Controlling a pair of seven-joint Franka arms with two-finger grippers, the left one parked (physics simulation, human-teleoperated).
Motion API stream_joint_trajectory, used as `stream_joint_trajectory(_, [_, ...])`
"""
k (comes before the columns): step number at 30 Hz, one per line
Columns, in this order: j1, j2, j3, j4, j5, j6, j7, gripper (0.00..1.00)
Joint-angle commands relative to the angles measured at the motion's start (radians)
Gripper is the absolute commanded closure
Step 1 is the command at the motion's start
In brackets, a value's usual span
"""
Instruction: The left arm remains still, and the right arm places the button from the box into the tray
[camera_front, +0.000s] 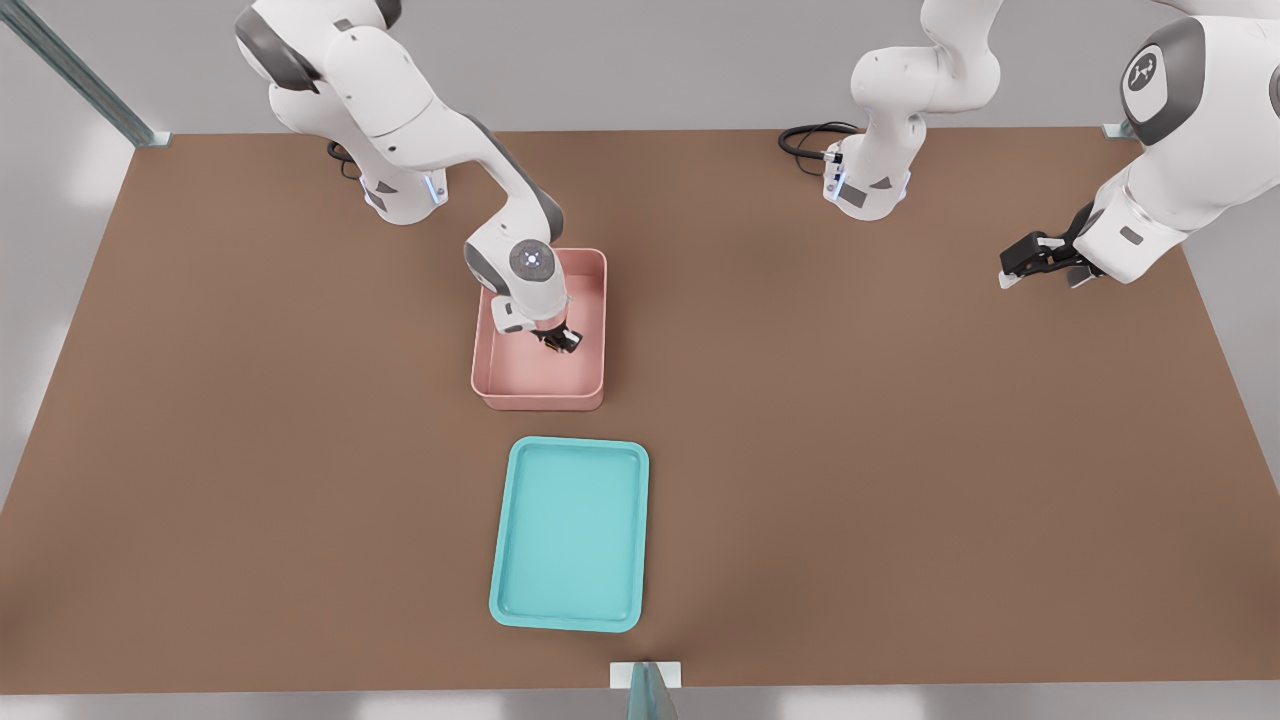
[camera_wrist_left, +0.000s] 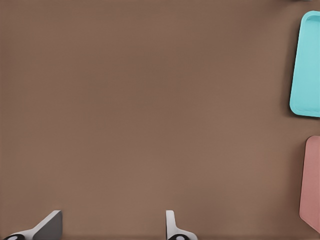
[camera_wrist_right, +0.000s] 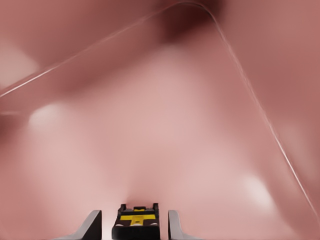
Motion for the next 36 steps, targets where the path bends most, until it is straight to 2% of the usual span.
stream_joint_trajectory(1, [0.001, -0.001, 0.001, -0.001, 0.000, 0.011, 0.020, 0.44])
stream_joint_trajectory(2, [0.001, -0.003, 0.003, -0.001, 0.000, 0.010, 0.020, 0.47])
stream_joint_trajectory(5, [-0.003, -0.003, 0.003, -0.001, 0.000, 0.008, 0.013, 0.76])
stream_joint_trajectory(7, [-0.041, -0.021, 0.024, 0.000, 0.001, 0.007, -0.021, 0.76])
stream_joint_trajectory(9, [-0.293, -0.038, 0.245, 0.023, 0.001, -0.021, -0.082, 0.76])
stream_joint_trajectory(12, [-0.515, -0.059, 0.407, 0.101, 0.004, -0.072, -0.201, 0.76])
stream_joint_trajectory(13, [-0.577, -0.055, 0.429, 0.173, 0.012, -0.124, -0.270, 0.76])
stream_joint_trajectory(14, [-0.598, -0.036, 0.421, 0.278, 0.081, -0.171, -0.375, 0.76])
stream_joint_trajectory(16, [-0.632, 0.086, 0.417, 0.505, 0.085, -0.220, -0.472, 0.76])
stream_joint_trajectory(17, [-0.628, 0.175, 0.417, 0.604, 0.076, -0.216, -0.507, 0.76])
stream_joint_trajectory(19, [-0.595, 0.368, 0.415, 0.767, -0.031, -0.190, -0.524, 0.76])
stream_joint_trajectory(20, [-0.537, 0.450, 0.380, 0.848, -0.050, -0.168, -0.524, 0.76])
stream_joint_trajectory(21, [-0.474, 0.488, 0.323, 0.879, -0.051, -0.136, -0.524, 0.76])
stream_joint_trajectory(22, [-0.448, 0.497, 0.300, 0.882, -0.051, -0.124, -0.523, 0.75])
stream_joint_trajectory(23, [-0.436, 0.499, 0.297, 0.882, -0.050, -0.119, -0.521, 0.00])
stream_joint_trajectory(29, [-0.456, 0.470, 0.291, 0.911, -0.054, -0.174, -0.549, 0.00])
stream_joint_trajectory(30, [-0.529, 0.364, 0.322, 0.910, -0.054, -0.343, -0.678, 0.00])
stream_joint_trajectory(31, [-0.629, 0.235, 0.326, 0.910, -0.056, -0.567, -0.984, 0.00])
stream_joint_trajectory(32, [-0.748, 0.206, 0.329, 0.914, -0.140, -0.751, -1.191, 0.00])
stream_joint_trajectory(33, [-0.778, 0.165, 0.326, 0.972, -0.287, -1.071, -1.372, 0.00])
stream_joint_trajectory(34, [-0.778, 0.158, 0.320, 1.051, -0.297, -1.281, -1.578, 0.00])
stream_joint_trajectory(35, [-0.692, 0.030, 0.247, 1.062, -0.266, -1.343, -1.523, 0.00])
stream_joint_trajectory(36, [-0.511, -0.088, -0.045, 1.031, -0.022, -1.343, -1.483, 0.00])
